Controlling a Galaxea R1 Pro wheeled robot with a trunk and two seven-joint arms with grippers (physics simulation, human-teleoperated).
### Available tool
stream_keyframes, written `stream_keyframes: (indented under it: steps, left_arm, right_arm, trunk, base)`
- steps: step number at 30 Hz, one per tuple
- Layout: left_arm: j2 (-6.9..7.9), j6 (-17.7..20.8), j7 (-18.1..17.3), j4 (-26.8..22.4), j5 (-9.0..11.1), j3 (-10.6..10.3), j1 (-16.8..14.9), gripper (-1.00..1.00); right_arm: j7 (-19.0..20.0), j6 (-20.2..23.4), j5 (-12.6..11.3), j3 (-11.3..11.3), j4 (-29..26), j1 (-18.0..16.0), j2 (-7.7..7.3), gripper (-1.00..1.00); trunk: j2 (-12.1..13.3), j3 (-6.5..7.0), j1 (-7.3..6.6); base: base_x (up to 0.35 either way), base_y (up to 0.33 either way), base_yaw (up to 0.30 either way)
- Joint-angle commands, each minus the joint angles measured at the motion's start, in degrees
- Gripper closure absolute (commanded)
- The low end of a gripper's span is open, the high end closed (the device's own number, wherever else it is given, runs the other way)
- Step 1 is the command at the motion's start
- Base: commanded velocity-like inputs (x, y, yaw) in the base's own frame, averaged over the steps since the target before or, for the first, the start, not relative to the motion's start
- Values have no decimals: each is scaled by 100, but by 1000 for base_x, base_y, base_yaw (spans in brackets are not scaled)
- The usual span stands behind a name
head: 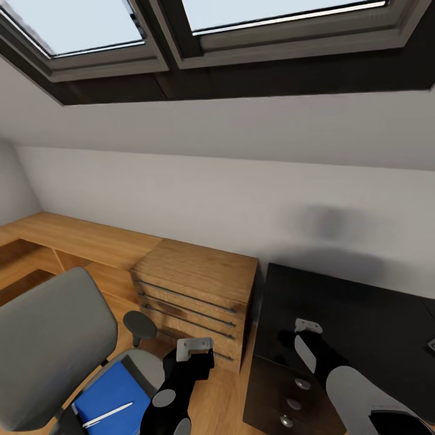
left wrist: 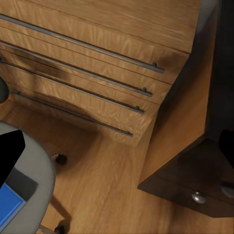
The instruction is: In the bedroom, organize the workspace by keeping the computer under the desk, ensuring the monitor is on the desk, placing the keyboard on the desk next to the monitor, placing the mouse on the desk next to the keyboard, moving the folder from the swivel chair onto the desk next to the mouse, stacking the notebook on top of the folder with the pen on top of the notebook, and positioning the swivel chair next to the desk.
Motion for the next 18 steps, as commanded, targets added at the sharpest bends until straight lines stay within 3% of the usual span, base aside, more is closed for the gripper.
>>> stream_keyframes:
  steps: [1, 6, 9, 18]
  left_arm:
    - [1, 11, 58, -7, 60, -9, -7, -100]
    - [-4, 11, 58, -7, 64, -9, -7, -100]
    - [-7, 15, 58, -7, 64, -9, -7, -100]
    - [0, 17, 58, -7, 63, -4, -7, -100]
  right_arm:
    - [-13, 26, -48, -11, -12, -3, 3, 100]
    - [-21, 51, -123, -21, -16, -3, 19, 100]
    - [-16, 31, -484, -47, -22, -3, 19, 100]
    - [-27, 42, -578, -19, -52, -3, 26, 100]
  trunk:
    - [-54, -31, 26]
    - [-254, -121, 135]
    - [-375, -174, 201]
    - [-736, -336, 399]
  base:
    - [0, 0, 0]
    - [0, 0, 0]
    - [0, 0, 0]
    - [0, 0, 0]
